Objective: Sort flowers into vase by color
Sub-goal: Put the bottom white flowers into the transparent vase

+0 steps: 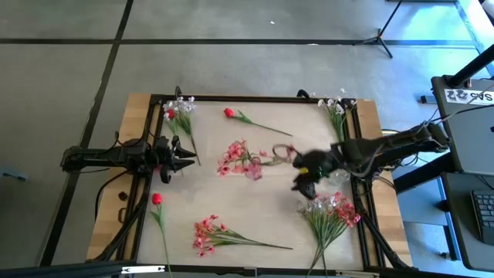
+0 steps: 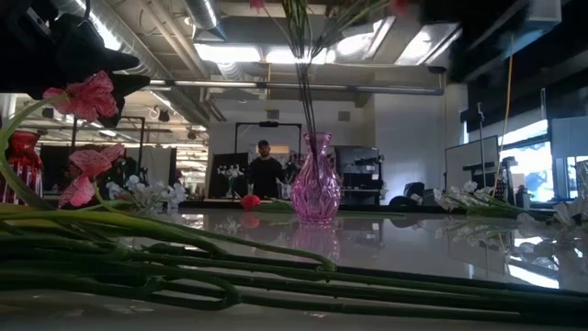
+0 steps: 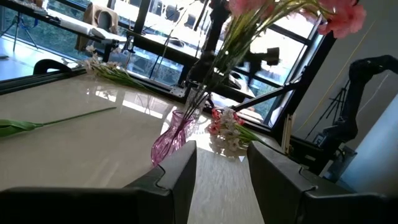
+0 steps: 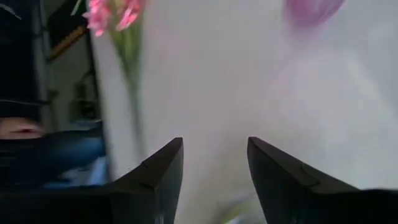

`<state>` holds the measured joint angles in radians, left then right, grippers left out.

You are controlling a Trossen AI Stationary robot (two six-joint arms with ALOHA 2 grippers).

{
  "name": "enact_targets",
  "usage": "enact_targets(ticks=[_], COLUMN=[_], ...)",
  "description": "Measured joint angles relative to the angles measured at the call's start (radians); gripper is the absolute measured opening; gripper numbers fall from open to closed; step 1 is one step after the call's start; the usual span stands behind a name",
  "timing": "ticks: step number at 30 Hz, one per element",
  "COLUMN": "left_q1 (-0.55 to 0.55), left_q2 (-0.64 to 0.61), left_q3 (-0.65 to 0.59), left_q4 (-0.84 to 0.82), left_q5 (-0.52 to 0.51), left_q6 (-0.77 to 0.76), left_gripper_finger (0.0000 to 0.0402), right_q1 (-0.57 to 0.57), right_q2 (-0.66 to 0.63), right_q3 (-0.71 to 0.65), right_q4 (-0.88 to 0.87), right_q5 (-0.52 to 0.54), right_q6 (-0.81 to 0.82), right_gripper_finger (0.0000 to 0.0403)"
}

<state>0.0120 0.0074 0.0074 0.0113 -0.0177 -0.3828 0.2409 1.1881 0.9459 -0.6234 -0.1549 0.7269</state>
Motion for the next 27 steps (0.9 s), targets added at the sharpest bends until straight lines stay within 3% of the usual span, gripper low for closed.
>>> enact_targets(ticks=[6, 12, 20, 27], left_q1=[0.000, 0.000, 0.000, 0.000], left_q2=[0.000, 0.000, 0.000, 0.000], left_q3=[0.000, 0.000, 0.000, 0.000], left_q4=[0.000, 0.000, 0.000, 0.000], left_q5=[0.000, 0.000, 0.000, 0.000], left_q6=[0.000, 0.000, 0.000, 0.000], left_gripper_finger=[0.0141, 0.0141, 0.0141, 0.0141], right_q1=[0.263, 0.436, 0.567, 0.531], right_q2=[0.014, 0.048, 0.136, 0.272], right_q3=[0.000, 0.000, 0.000, 0.000], right_q4=[-0.004, -0.069, -0.113, -0.179], right_q5=[0.067, 0.130, 0.146, 0.138], right_q6=[0.584, 0.993, 1.312, 1.361], right_gripper_finger=[0.0179, 0.0179, 0.0179, 0.0179])
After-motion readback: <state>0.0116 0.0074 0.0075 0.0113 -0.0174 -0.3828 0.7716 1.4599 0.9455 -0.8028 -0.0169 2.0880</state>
